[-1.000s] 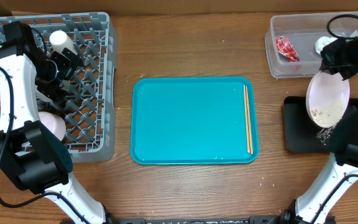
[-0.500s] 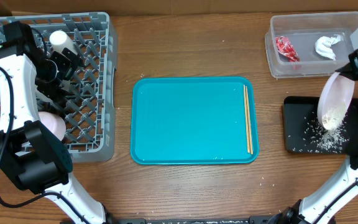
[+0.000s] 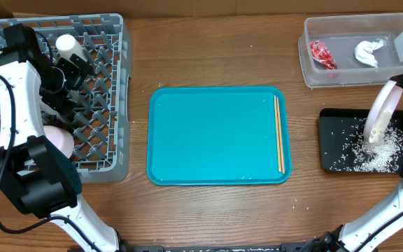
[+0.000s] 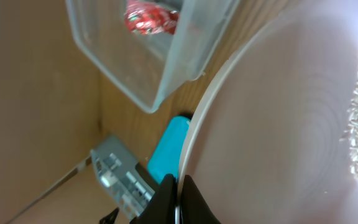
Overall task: Sort waste into correct bins and load items into the dishwasher
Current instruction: 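Tilt the plate to pour the rice onto the black tray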
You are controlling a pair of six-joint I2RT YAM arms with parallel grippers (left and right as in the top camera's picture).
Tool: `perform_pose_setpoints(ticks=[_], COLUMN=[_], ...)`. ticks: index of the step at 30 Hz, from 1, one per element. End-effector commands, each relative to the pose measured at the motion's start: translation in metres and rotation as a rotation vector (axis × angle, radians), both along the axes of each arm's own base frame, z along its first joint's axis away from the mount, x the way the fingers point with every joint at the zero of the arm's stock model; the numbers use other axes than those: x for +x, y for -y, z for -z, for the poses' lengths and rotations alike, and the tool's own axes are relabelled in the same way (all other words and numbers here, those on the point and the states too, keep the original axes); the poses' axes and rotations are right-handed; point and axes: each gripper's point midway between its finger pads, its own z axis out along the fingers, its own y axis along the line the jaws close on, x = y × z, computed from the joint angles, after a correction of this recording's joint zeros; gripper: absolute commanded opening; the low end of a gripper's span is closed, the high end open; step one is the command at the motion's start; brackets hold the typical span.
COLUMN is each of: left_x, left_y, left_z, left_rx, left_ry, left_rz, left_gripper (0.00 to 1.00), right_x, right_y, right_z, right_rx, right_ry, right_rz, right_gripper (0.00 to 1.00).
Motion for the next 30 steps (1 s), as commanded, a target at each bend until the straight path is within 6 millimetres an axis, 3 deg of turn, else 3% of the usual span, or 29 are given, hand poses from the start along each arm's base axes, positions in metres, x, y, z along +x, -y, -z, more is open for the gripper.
perform_pose_setpoints(ticks=[1, 7, 11, 16, 24, 30], left_x=[0.003, 0.003, 0.003, 0.003, 0.003, 0.003], left_y=[0.004, 0.004, 0.004, 0.004, 0.004, 0.004], left_z=[0.003, 0.003, 0.003, 0.003, 0.003, 0.003], left_rx=[-0.017, -0.017, -0.017, -0.018, -0.017, -0.018], left_ry=[-0.009, -0.009, -0.009, -0.009, -0.009, -0.009], left_rz=[-0.006, -0.006, -0.006, -0.006, -0.006, -0.006], left_gripper=[1.00, 1.00, 1.00, 1.00, 1.00, 1.00], right_x=[0.004, -0.003, -0.001, 0.001, 0.000, -0.003], right_y=[-0.006, -0.010, -0.019, -0.019, -0.017, -0.014], right_z=[-0.016, -0.009, -0.028, -0.034, -0.034, -0.028], right_rx=[0.051, 0.077, 0.162, 0.193, 0.291, 0.267], right_ry=[0.116, 0.105, 0.212, 0.235, 0.118, 0.082], right_rz=[-0.045, -0.065, -0.091, -0.077, 0.045, 0.054], right_gripper=[0.04, 0.04, 0.04, 0.04, 0.04, 0.04])
